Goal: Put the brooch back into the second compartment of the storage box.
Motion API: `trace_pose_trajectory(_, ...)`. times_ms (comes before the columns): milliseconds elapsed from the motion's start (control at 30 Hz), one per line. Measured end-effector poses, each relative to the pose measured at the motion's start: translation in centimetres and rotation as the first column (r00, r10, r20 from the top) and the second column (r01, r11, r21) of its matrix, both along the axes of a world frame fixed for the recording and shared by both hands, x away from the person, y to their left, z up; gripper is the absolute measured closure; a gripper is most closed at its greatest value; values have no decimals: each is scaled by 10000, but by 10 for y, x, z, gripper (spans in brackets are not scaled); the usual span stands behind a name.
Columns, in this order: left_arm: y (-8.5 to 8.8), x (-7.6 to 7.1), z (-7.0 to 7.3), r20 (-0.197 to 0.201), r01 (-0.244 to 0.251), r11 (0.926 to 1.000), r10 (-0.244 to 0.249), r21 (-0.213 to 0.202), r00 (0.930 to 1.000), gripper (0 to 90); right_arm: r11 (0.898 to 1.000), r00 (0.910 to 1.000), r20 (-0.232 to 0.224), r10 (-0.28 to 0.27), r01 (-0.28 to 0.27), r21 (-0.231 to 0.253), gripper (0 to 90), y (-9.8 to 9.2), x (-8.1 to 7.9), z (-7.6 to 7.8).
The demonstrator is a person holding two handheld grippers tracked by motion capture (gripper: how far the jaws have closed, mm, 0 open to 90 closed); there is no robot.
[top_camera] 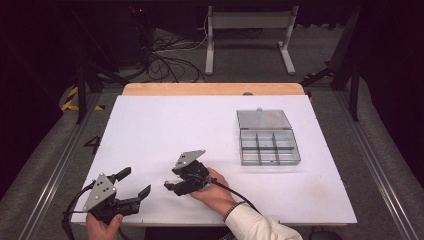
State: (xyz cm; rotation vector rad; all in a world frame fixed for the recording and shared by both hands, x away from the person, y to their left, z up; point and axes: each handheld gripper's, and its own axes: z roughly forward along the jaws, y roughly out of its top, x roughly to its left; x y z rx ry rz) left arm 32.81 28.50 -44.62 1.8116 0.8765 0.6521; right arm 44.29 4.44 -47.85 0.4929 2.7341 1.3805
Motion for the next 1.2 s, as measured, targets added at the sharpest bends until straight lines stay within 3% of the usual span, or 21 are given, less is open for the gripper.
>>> trace_pose_trajectory(367, 0, 0, 0, 14, 22, 10000, -22, -15, 10000, 167, 9996, 9999, -161, -40, 36, -267, 468, 11, 2, -8)
trace_pose_trajectory(1200, 0, 0, 0, -8, 32, 10000, -32, -10, 10000, 167, 9939, 9972, 750, -76, 158, -1087, 642, 26, -1, -14)
